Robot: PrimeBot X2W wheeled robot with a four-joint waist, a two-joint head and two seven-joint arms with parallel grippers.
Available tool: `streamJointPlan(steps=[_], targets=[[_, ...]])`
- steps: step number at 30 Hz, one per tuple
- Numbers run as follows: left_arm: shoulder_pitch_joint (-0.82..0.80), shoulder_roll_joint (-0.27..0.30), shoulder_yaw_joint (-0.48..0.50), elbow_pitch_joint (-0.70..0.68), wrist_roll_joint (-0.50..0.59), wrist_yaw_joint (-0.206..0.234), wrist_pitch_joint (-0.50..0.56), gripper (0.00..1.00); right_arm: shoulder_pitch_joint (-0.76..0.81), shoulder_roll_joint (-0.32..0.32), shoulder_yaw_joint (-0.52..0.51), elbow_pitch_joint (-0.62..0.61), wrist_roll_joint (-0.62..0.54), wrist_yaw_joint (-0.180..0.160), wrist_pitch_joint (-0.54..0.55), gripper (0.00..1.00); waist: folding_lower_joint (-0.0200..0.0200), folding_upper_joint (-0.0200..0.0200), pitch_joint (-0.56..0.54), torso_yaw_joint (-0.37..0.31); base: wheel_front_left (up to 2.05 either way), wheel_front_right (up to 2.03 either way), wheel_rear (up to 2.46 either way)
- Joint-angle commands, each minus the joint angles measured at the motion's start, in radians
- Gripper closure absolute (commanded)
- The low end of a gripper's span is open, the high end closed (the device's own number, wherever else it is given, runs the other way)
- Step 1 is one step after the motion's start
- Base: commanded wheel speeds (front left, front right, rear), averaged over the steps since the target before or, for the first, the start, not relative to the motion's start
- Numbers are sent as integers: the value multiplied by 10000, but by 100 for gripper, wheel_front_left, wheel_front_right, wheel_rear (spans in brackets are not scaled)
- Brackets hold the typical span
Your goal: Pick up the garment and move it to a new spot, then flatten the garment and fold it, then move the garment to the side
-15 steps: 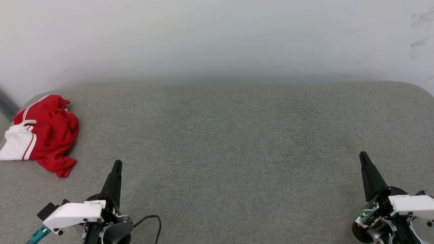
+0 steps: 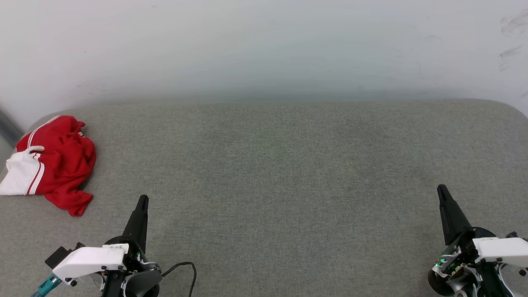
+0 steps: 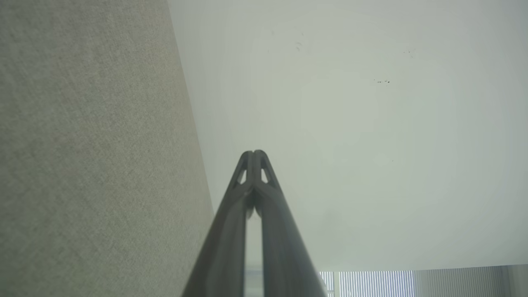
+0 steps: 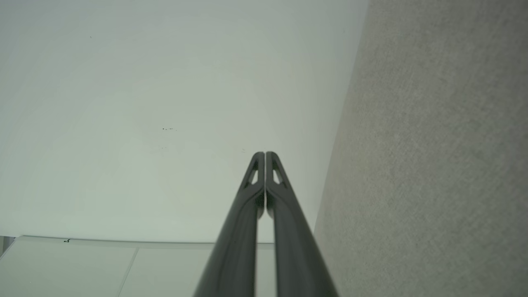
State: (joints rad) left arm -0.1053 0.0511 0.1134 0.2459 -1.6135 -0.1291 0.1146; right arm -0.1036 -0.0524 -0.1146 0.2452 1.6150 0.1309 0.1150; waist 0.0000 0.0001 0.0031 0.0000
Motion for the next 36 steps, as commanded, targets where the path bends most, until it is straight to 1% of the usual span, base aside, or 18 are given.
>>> streamJointPlan(steps=[1,15,16,20,30,36], targets=[[-81,-13,23,6,17,-35,20,100,-108,46,10,14,-44,-3,11,100,0,-1,0,0,0,0,0],[-81,-13,21,6,16,-35,19,100,-108,45,10,14,-43,-3,10,100,0,-1,0,0,0,0,0],[14,-2,-2,26,2,2,-4,0,15,0,3,22,3,0,-2,0,0,-1,0,0,0,0,0],[307,-40,-53,315,21,13,-33,0,309,6,25,301,-4,-2,-27,0,0,-1,4,0,0,0,0],[446,-34,8,139,534,9,-543,0,403,8,199,138,-395,-2,-539,0,0,-1,41,-18,0,0,0],[419,-31,427,187,1388,6,-821,0,377,8,8,173,-1094,-2,-818,0,0,-1,81,-26,0,0,0]])
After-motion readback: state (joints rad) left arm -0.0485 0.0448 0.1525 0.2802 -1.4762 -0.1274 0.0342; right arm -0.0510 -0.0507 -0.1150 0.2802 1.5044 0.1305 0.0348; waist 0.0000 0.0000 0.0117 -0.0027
